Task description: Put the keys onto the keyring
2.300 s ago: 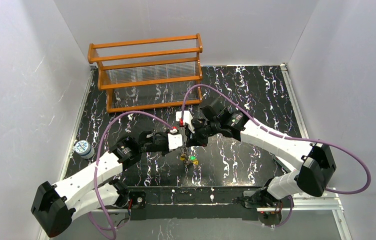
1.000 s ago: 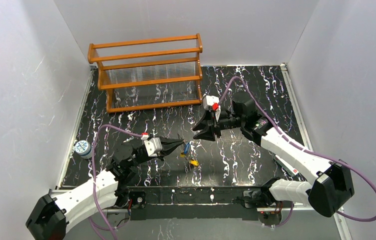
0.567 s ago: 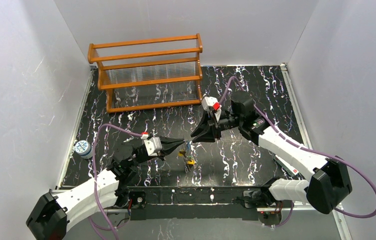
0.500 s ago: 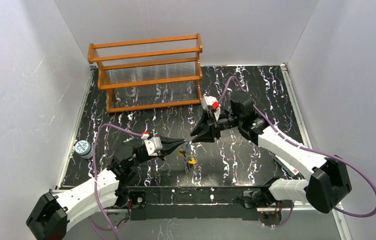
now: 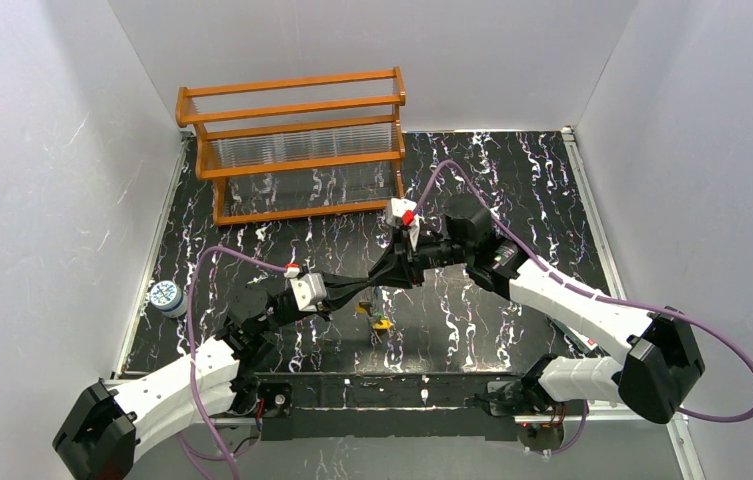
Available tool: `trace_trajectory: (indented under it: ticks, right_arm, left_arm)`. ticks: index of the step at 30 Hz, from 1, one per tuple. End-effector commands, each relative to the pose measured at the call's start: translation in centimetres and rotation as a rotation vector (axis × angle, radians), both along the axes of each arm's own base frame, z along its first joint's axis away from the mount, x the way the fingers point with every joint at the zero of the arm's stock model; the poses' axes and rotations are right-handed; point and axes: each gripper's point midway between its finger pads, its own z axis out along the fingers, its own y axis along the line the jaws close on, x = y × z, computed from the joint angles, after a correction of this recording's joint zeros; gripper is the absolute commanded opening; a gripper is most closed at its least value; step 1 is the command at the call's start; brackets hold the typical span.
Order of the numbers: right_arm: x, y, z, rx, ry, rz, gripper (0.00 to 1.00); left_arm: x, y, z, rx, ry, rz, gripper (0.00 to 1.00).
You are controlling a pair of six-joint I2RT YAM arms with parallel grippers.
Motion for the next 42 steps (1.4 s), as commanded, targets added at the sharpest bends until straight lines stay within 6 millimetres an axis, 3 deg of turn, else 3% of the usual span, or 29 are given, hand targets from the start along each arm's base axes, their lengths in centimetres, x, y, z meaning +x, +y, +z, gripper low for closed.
trace_trajectory:
  ticks: [1, 6, 12, 23, 29, 36, 42]
  right_arm:
    - [1.1, 0.2, 0.1, -0.030, -0.028, -0.075, 0.28]
    - [1.4, -0.1, -0.4, -0.054, -0.023, -0.105, 0.29]
    - [1.3, -0.6, -0.1, -0.044, -0.039, -0.128, 0.39]
    - [0.5, -0.8, 0.8, -0.006, -0.028, -0.114, 0.33]
    - [0.4, -1.0, 0.2, -0.031, -0.021, -0.113, 0.22]
    - [0.3, -1.2, 0.1, -0.039, -0.017, -0.115, 0.01]
    - [0.6, -1.4, -0.2, -0.057, -0.027, -0.135, 0.01]
  left_arm:
    - [-0.1, 0.0, 1.7, -0.046, -0.046, 0.002, 0.00]
    - [-0.1, 0.0, 1.8, -0.046, -0.049, 0.002, 0.00]
    - [-0.1, 0.0, 1.7, -0.044, -0.047, 0.001, 0.00]
    - [-0.1, 0.0, 1.7, -0.042, -0.052, -0.003, 0.00]
    - [-0.1, 0.1, 1.7, -0.045, -0.053, -0.001, 0.00]
    - [-0.2, 0.1, 1.7, -0.046, -0.053, -0.003, 0.00]
    - [-0.2, 0.1, 1.7, -0.046, -0.054, 0.000, 0.00]
